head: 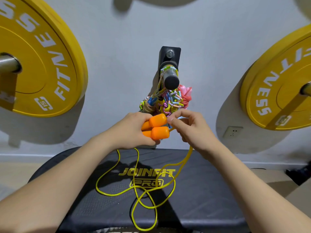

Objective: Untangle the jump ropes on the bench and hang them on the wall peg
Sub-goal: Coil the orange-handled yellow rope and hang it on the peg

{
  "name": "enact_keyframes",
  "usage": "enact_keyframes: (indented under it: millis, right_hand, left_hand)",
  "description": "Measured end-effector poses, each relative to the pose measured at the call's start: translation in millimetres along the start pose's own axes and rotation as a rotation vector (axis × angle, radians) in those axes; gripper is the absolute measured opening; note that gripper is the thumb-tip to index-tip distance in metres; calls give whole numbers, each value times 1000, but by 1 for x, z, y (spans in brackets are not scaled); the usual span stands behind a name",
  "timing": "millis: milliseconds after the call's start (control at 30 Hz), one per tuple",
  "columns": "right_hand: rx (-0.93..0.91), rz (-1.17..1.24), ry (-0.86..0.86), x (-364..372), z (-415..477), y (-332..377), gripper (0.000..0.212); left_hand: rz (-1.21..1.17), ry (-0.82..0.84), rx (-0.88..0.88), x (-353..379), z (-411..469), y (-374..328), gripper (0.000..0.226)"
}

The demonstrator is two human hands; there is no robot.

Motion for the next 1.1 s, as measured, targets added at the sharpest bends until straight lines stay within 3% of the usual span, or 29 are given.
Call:
enact_keyframes:
  millis: [100, 200, 367, 533, 600, 667, 767, 800, 900, 1000, 1100]
  right_hand:
    - [-77, -90, 44, 8, -2, 6, 24]
    - [-151, -265, 162, 27, -5, 11, 23]
    - [-99, -170, 138, 21, 3, 8, 27]
    - [-82, -106, 78, 7, 3, 0, 19]
    - [15, 72, 42, 1, 5, -10, 25]
    - [152, 422, 27, -4, 7, -18, 37]
    - [191, 639, 28, -8, 11, -23, 22]
    - [195, 607, 31, -7, 12, -27, 19]
    - [299, 430, 131, 4, 5, -50, 43]
    - [438, 5, 274, 17, -8, -69, 33]
    - [326, -644, 273, 20, -3, -58, 19]
  left_hand:
    - [-9, 34, 26, 3, -3, -8, 44]
    - [-26, 82, 26, 10, -5, -11, 42]
    - [-217, 186, -27, 12, -8, -6, 41]
    - [-554, 430, -113, 28, -19, -1, 22]
    - [-581, 467, -112, 28, -23, -1, 11]
    - [-685, 469, -85, 25, -23, -4, 9]
    - [-999, 357, -94, 14, -17, -11, 13]
    - [-1097, 255, -123, 9, -13, -8, 19]
    - [-1182, -72, -188, -14, -5, 9, 19]
    - [-794, -148, -259, -18, -9, 23, 15]
    - [-351, -79, -274, -8, -9, 26, 14]
Point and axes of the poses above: each hand's wrist, its own z-axis towards the middle knuckle, its own x-axis out of the palm, y = z × x, the point moved 8 cm from there along z, towards the middle knuckle, and after that the axes turned 4 degrees about y, right-handed, at the moved point
